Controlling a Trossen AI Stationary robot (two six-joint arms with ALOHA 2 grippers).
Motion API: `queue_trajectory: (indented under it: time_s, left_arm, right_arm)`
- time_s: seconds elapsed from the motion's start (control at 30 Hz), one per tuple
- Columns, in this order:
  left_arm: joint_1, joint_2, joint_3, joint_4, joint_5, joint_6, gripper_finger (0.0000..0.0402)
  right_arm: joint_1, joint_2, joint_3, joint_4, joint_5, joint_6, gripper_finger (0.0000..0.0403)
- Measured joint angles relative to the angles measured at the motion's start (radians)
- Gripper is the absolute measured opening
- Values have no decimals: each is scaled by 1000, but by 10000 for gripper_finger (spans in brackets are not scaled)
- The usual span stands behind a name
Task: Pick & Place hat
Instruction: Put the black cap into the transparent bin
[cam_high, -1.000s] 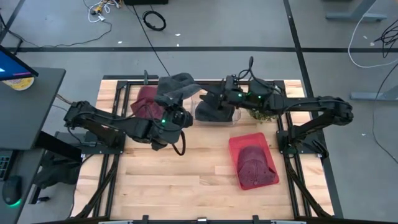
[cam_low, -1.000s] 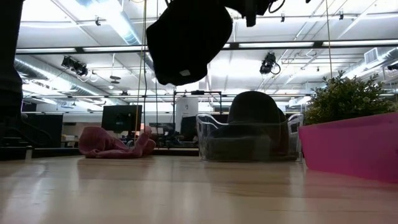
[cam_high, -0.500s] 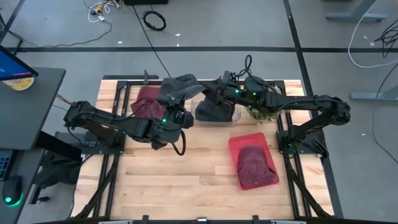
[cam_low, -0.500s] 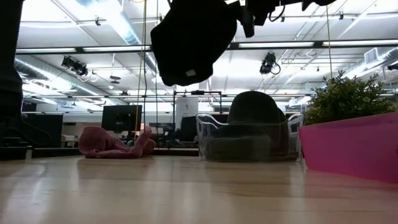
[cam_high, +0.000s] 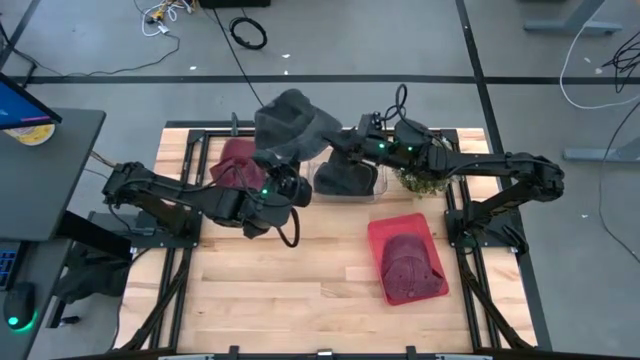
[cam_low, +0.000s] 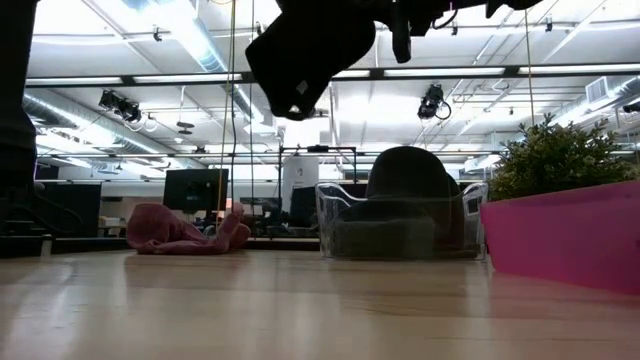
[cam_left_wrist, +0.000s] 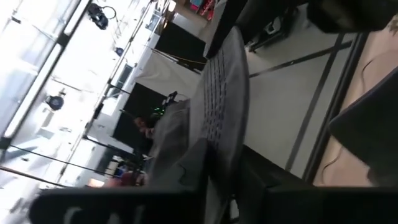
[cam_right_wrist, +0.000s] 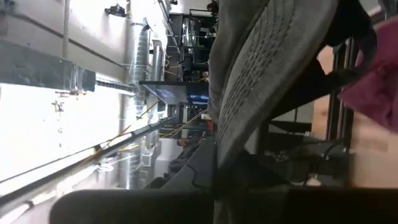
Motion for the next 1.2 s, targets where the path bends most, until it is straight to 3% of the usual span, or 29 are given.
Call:
queue_trajectory:
  time_s: [0.33, 0.57, 0.7, 0.93, 1.2]
  left_arm:
    - [-90, 1, 0, 15, 48, -259, 160]
    - [-129, -3, 0, 15, -41, -370, 210]
    - [-132, -33, -1, 18, -104, -372, 214]
    - [-133, -147, 0, 23, -158, -502, 201]
    - [-103, -264, 0, 19, -98, -607, 186]
  right_arm:
    - [-35, -11, 0, -20, 12, -174, 4]
    - [-76, -41, 0, -67, -170, -345, 4]
    - [-97, -91, 0, -158, -283, -500, 3]
    - [-124, -244, 0, -415, -422, -825, 3]
    - [-120, -376, 0, -658, -444, -1096, 2]
